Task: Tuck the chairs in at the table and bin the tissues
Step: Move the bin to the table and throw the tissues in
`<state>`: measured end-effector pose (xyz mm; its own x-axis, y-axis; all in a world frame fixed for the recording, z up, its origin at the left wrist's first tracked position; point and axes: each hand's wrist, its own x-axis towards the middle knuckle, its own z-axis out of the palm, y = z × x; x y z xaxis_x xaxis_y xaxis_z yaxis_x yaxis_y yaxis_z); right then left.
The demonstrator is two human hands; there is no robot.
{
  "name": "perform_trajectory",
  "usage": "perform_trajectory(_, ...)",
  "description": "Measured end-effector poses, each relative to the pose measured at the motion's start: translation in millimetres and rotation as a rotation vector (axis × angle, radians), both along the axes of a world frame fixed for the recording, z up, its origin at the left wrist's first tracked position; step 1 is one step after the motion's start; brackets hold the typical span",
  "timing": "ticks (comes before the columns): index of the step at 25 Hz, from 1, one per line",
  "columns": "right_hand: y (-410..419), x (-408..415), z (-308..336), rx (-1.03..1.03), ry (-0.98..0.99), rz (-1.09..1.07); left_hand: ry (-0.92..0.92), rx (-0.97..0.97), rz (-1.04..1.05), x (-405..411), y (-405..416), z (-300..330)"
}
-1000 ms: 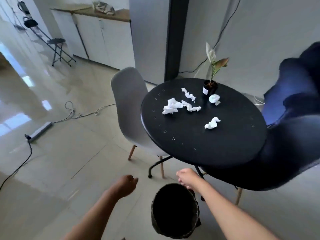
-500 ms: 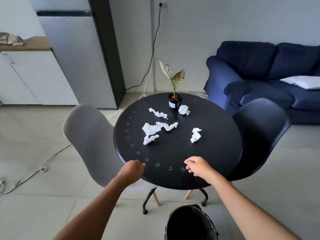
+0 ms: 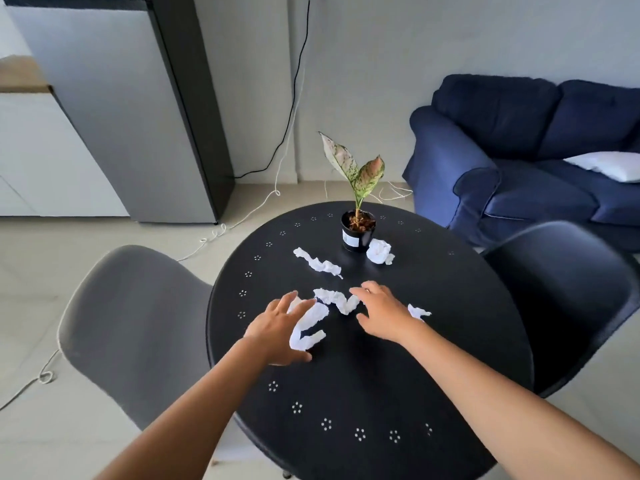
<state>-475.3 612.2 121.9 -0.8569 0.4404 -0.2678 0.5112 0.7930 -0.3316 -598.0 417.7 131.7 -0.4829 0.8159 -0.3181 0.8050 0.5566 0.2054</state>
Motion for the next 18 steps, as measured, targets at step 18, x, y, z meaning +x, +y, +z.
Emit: perform_trajectory(18, -5.6, -39.8, -30.8, -0.031, -0.004, -0.033, -0.065, 0.052, 0.053, -17.7, 10.0, -55.5)
